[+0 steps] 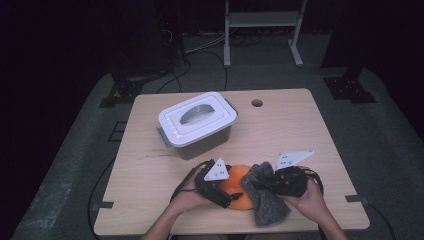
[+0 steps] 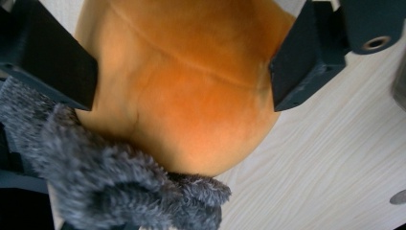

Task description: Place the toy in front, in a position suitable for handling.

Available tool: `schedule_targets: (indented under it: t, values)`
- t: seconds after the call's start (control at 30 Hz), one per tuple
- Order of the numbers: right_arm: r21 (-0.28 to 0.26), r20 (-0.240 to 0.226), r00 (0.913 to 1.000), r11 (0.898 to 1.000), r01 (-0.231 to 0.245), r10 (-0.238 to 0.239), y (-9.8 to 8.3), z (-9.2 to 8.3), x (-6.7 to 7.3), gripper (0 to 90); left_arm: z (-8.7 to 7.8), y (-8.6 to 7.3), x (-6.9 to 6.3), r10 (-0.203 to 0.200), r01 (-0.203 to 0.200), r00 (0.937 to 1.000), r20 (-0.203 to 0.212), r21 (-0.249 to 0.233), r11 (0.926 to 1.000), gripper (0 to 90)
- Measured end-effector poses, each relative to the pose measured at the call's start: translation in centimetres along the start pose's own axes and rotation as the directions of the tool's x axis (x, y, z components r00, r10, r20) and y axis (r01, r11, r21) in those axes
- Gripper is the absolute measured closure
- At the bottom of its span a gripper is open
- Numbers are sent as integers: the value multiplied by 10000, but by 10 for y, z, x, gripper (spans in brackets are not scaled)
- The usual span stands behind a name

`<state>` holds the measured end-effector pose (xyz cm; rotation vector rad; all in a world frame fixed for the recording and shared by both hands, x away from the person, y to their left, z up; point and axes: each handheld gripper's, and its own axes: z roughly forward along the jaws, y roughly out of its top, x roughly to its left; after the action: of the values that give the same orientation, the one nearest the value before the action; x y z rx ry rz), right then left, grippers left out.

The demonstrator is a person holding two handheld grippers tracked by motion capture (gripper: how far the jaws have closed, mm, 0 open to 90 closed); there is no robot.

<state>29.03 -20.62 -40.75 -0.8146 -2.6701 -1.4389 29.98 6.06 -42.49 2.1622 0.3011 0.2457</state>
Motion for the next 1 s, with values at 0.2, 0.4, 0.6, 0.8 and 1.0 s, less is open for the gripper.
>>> schedule_targets:
  t: [0.2,0.4,0.6,0.8,1.0]
  values:
    - [-13,62,9972,9972,-747,747,-15,-11,-19,794,-2,-4,6,-384,383,9987,344,62,9992,147]
    - [-8,638,9964,9984,-561,561,-9,-23,-17,794,0,2,-5,-79,72,9992,399,180,9998,179]
    - [-196,561,9983,9997,139,-128,8,-19,-1,786,5,5,-15,447,-478,9970,639,478,9977,176]
    - [383,-584,9979,9988,296,-273,-4,-7,-4,791,4,8,-10,97,-103,9982,586,106,9999,58]
    - [582,-1022,9929,9961,668,-606,-5,-3,2,791,13,6,-10,46,-63,9979,648,262,9996,13]
